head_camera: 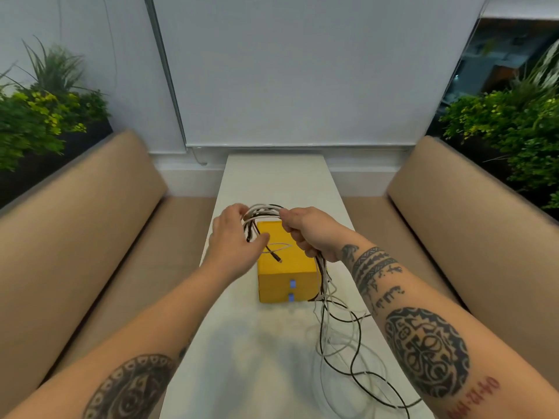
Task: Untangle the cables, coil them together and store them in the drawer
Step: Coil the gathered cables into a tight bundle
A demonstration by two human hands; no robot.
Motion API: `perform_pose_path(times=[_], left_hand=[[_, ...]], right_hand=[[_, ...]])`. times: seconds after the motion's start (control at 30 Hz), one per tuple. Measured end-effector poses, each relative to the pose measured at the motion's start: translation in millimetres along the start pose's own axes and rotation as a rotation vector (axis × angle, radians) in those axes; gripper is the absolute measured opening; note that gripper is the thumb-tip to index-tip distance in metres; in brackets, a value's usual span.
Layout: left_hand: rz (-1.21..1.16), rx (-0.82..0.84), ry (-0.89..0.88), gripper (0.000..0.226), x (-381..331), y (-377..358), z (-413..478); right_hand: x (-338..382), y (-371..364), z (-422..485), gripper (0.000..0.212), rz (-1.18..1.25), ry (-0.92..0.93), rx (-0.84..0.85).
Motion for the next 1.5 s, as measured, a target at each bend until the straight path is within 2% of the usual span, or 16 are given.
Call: perform_pose_path(times=[0.07,0.13,0.2,0.3,0.37,0.5,0.6,0.67,0.7,0.77,0.87,0.97,1.1,1.13,1.37,1.5], left_hand=[[0.054,-0.043,-0.116,0.090,-6.4,-8.4,-4.5],[-0.001,-0.135,-0.124,0.098,-7.0,-6.2,-6.4],[-0.094,-0.212,-0.074,0.086,-7.6,-2.9,-5.9],[-0.204,-0.193,-0.052,0.027,-12.9,0.3,0.3],[-0.350,-0.002,-0.053,0.002,-19.1,-5.1,6.3],[-0.445,0.420,-0.050,0.015,-26.7,-11.5,8.8],[-0.541,0.801,0.061,0.041,-17.2,-17.7,-0.1],[-0.709,1.033,0.219,0.066,-14.2,-21.4,-13.8],[-0.804,1.115,0.299,0.069,-13.1,-22.3,-19.8],[-0.960,1.228,0.421,0.064,-8.7,-26.3,-29.9],[-1.105,1.387,0.469,0.051,-6.3,-32.9,-44.8],[-1.068,1.341,0.490,0.051,4.4,-35.6,-51.0],[-0.993,1.210,0.544,0.054,10.8,-37.1,-46.1],[-0.978,1.189,0.548,0.054,11.8,-38.2,-44.0],[-0.989,1.184,0.528,0.055,8.7,-46.5,-47.6],[-0.896,1.010,0.446,0.056,4.9,-48.8,-36.7]], right_hand=[[2.3,-7.6,-3.9,0.041,0.129,-0.057,0.100],[3.6,-12.7,-9.4,0.041,0.237,-0.123,0.195],[1.7,-17.0,-16.0,0.042,0.321,-0.190,0.282],[-2.7,-17.2,-24.0,0.041,0.391,-0.245,0.365],[-3.0,-6.7,-23.9,0.041,0.337,-0.207,0.320],[5.6,22.2,-20.4,0.039,-0.041,0.030,0.115],[16.0,25.7,-23.2,0.035,-0.529,0.227,-0.010],[14.3,20.8,-25.2,0.031,-0.721,0.334,-0.068],[12.4,17.7,-27.1,0.032,-0.770,0.384,-0.105],[9.0,10.5,-31.9,0.047,-0.848,0.486,-0.205],[3.5,-3.4,-33.1,0.089,-0.900,0.568,-0.256],[-0.7,-11.6,-30.1,0.097,-0.925,0.577,-0.218],[-2.9,-15.1,-28.3,0.046,-0.903,0.536,-0.171],[-3.8,-14.4,-27.2,0.043,-0.892,0.518,-0.164],[1.3,-10.2,-31.0,0.035,-0.927,0.544,-0.166],[5.6,-6.7,-26.4,0.034,-0.946,0.504,-0.232]])
Point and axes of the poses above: each hand's wrist, its own z-axis towards the middle knuckle, its own y-axis out of the back of the hand, x = y × z, the point moved 8 cm from there along z, towards the middle knuckle, and after that the axes turned 14 degrees about z, right-handed, at the moved point
